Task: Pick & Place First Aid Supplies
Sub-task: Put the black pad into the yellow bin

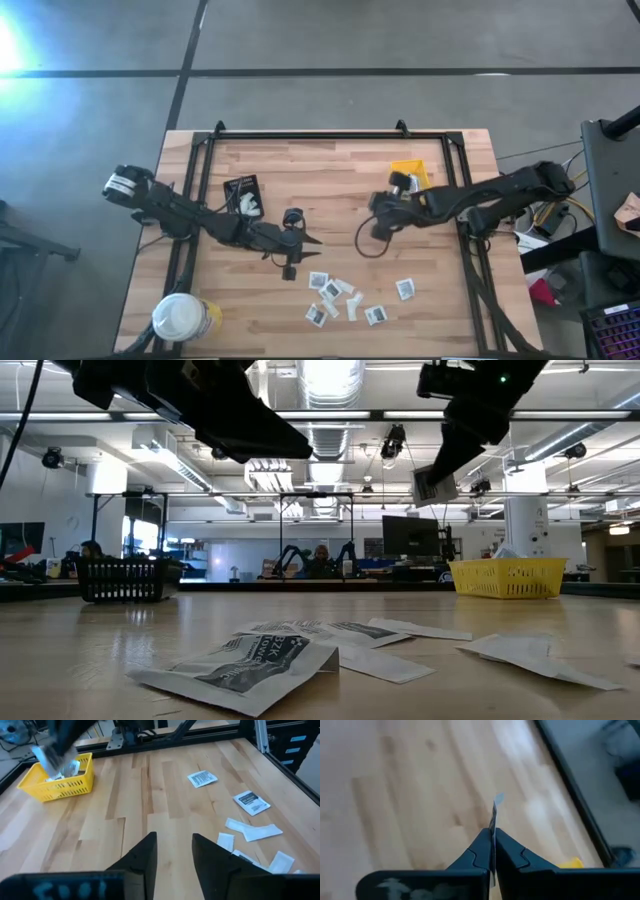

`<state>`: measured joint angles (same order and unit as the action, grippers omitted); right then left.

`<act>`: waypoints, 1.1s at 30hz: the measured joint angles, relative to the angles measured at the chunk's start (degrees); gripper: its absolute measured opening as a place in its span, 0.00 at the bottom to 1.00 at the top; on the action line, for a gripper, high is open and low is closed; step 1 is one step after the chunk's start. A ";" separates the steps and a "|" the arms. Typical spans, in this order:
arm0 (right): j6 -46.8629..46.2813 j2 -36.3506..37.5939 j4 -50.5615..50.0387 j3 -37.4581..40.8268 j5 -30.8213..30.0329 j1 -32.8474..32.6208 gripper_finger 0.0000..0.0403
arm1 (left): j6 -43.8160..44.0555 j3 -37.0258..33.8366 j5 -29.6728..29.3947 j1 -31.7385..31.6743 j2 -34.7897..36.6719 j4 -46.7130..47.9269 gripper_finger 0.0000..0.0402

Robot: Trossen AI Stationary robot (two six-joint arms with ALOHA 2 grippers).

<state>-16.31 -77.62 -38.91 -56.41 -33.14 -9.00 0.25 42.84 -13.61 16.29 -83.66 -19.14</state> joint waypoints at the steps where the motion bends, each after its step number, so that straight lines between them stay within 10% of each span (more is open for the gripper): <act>1: -0.83 0.98 -0.57 0.46 -0.45 0.71 0.02 | 0.00 0.02 0.08 0.00 0.00 0.02 0.29; 33: -26.91 24.35 -1.10 24.17 -1.29 19.73 0.02 | 0.31 0.10 0.51 0.00 0.00 -0.10 0.27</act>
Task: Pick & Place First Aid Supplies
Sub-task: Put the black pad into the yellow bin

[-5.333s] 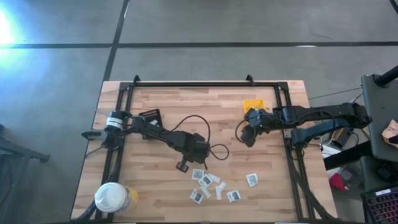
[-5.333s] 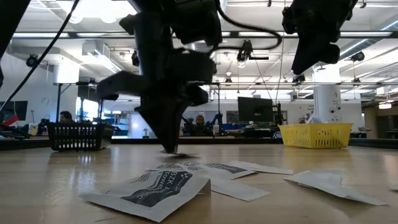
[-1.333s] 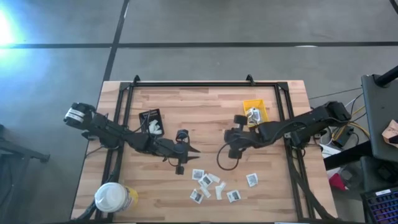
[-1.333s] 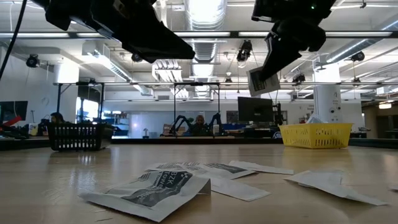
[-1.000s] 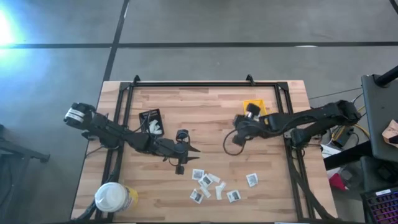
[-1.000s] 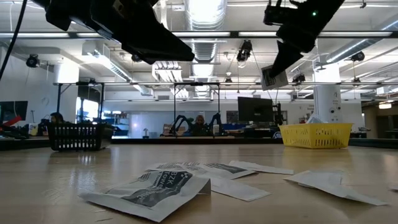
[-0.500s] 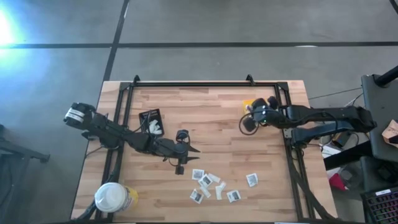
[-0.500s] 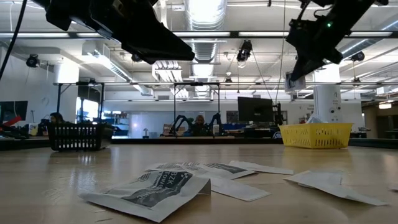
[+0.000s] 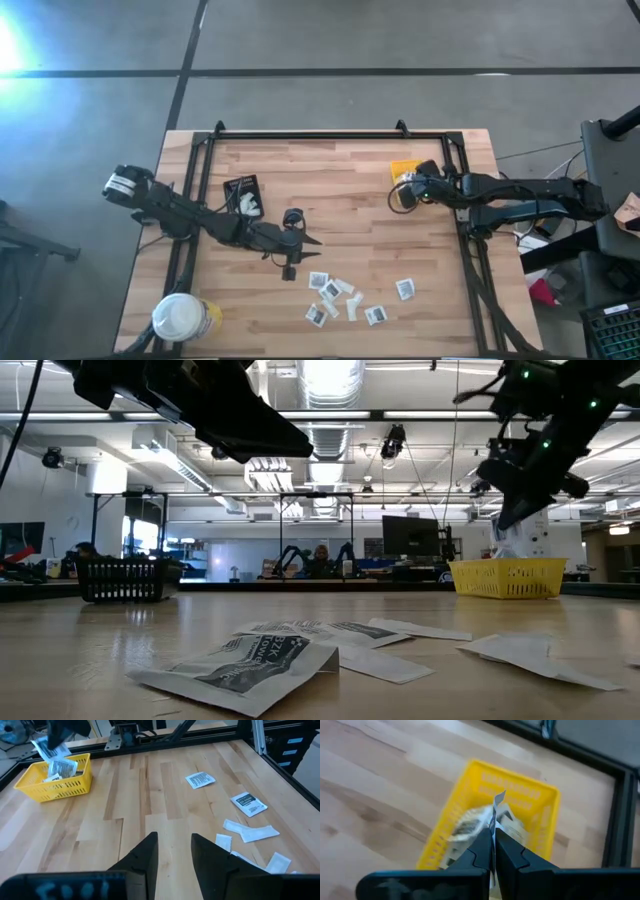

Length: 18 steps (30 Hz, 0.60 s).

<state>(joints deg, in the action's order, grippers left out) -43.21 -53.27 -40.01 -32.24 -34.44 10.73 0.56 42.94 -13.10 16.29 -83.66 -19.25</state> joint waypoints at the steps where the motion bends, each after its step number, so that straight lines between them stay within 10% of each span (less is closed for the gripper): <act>1: -0.50 -0.05 -0.03 0.67 0.00 0.33 0.02 | 0.03 0.00 0.00 0.00 0.00 0.00 0.27; 18: 0.07 0.60 0.32 0.57 -0.07 2.62 0.02 | 1.01 0.00 0.02 0.00 0.00 -0.02 0.27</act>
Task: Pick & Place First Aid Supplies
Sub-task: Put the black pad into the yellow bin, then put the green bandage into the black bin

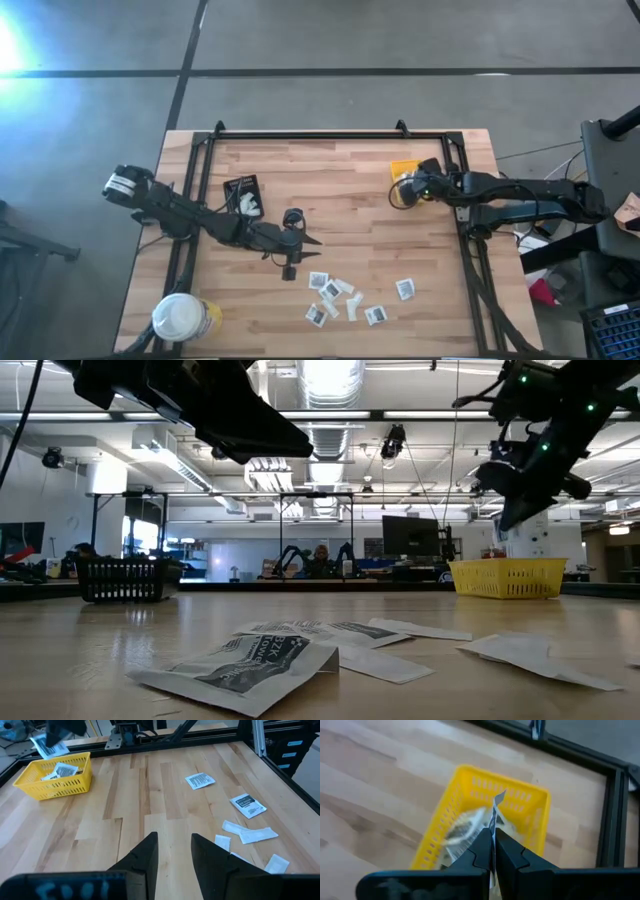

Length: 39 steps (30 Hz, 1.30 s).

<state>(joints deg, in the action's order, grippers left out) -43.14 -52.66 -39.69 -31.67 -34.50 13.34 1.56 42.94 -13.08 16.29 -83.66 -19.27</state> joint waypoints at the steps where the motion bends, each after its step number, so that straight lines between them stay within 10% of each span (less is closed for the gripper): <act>1: 0.25 0.02 0.08 -0.55 -0.02 0.00 0.02 | 0.00 0.00 0.02 0.00 0.00 0.00 0.27; 16: -3.45 0.00 0.22 0.14 8.62 3.21 0.03 | 0.01 0.00 0.10 0.04 0.00 0.04 0.27; 33: 1.73 0.09 1.07 -0.99 7.47 3.93 0.29 | 0.02 0.00 0.12 0.09 0.00 0.06 0.27; 39: 4.54 0.13 1.04 -5.44 16.13 3.82 0.31 | 0.01 0.00 0.13 0.11 0.04 0.25 0.27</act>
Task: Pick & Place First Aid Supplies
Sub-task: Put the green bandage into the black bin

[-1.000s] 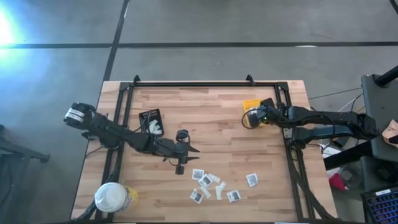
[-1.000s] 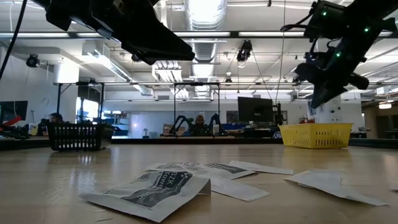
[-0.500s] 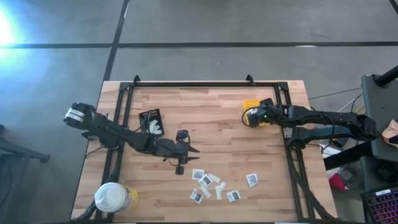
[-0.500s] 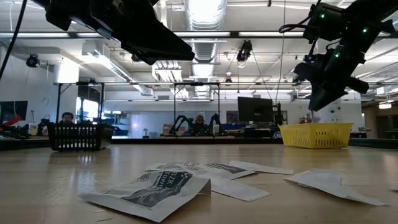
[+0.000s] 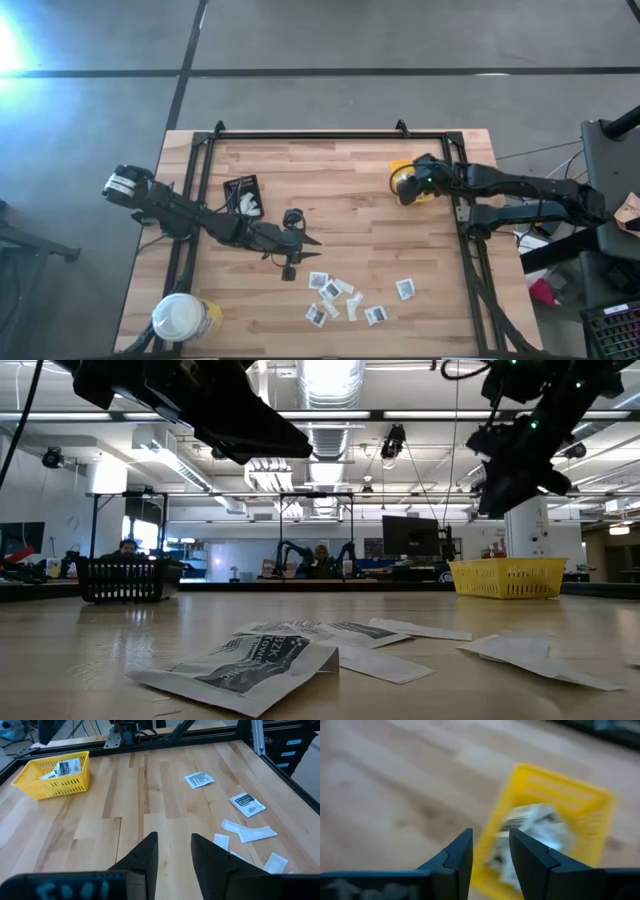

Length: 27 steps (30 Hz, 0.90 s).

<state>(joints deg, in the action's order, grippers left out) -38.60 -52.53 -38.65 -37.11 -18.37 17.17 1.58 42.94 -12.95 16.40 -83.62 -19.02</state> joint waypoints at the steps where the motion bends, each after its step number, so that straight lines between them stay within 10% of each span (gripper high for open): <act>1: 0.01 0.00 -0.03 -0.62 2.36 -0.08 0.31 | 0.01 0.00 0.01 0.00 0.03 0.05 0.27; 27: -4.97 -0.04 12.39 -2.74 9.51 -32.72 0.17 | 6.25 10.67 3.47 3.10 0.18 31.52 0.27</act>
<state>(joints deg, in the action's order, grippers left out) -43.57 -52.58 -26.26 -39.86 -8.87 -15.55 7.82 53.61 -9.48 19.51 -83.44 12.50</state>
